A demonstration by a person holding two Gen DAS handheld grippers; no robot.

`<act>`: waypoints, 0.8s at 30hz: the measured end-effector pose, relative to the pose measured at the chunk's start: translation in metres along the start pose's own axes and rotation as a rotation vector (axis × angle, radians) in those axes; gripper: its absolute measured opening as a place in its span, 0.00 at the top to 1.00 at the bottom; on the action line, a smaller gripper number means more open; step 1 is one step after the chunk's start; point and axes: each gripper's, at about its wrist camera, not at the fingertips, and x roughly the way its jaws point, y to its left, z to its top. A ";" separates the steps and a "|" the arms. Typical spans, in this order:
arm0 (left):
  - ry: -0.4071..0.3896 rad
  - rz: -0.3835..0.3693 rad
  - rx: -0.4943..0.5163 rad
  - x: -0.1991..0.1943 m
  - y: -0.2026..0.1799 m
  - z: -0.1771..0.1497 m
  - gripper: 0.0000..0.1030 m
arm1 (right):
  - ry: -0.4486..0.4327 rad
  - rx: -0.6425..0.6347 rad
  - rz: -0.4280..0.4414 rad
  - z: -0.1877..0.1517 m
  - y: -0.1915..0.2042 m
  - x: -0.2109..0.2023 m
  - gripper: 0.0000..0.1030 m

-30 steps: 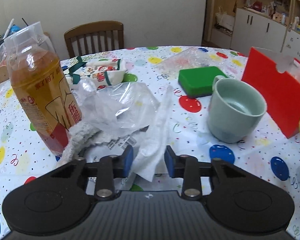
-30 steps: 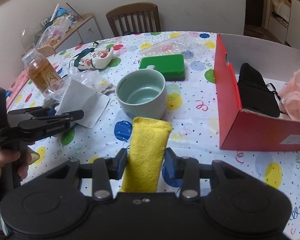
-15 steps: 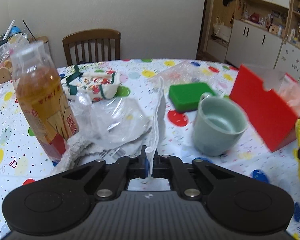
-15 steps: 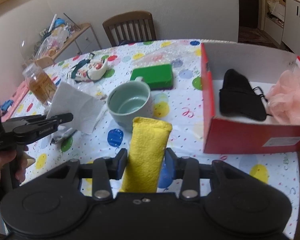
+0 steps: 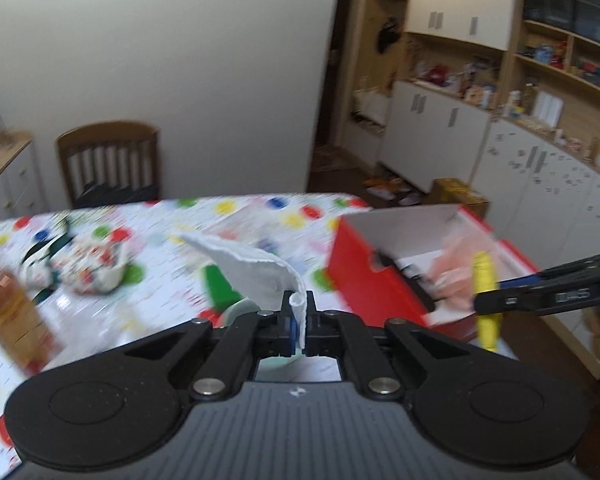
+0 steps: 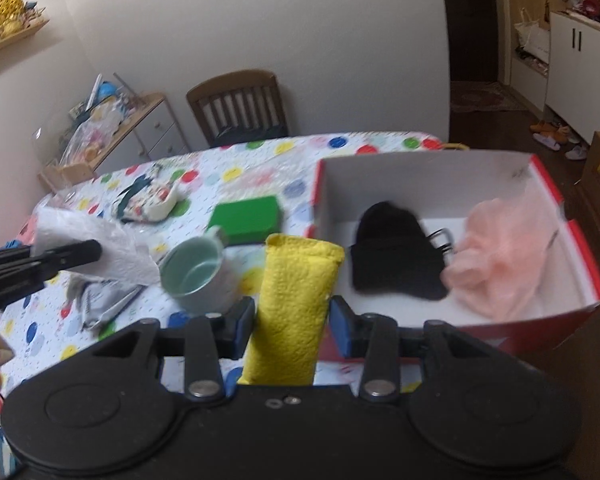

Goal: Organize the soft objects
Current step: 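Carry the sponge and tissue over the red box with both tools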

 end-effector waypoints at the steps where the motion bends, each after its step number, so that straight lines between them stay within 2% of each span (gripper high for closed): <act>1: -0.005 -0.016 0.008 0.002 -0.009 0.004 0.98 | -0.005 0.003 -0.005 0.002 -0.007 -0.001 0.62; 7: -0.008 -0.099 0.055 0.026 -0.061 0.027 0.98 | -0.035 0.014 -0.053 0.011 -0.049 -0.009 0.62; 15: 0.034 -0.196 0.111 0.075 -0.117 0.045 0.98 | -0.052 0.030 -0.122 0.021 -0.097 -0.007 0.62; 24: 0.102 -0.226 0.133 0.137 -0.151 0.051 0.98 | -0.032 0.048 -0.177 0.021 -0.135 0.009 0.62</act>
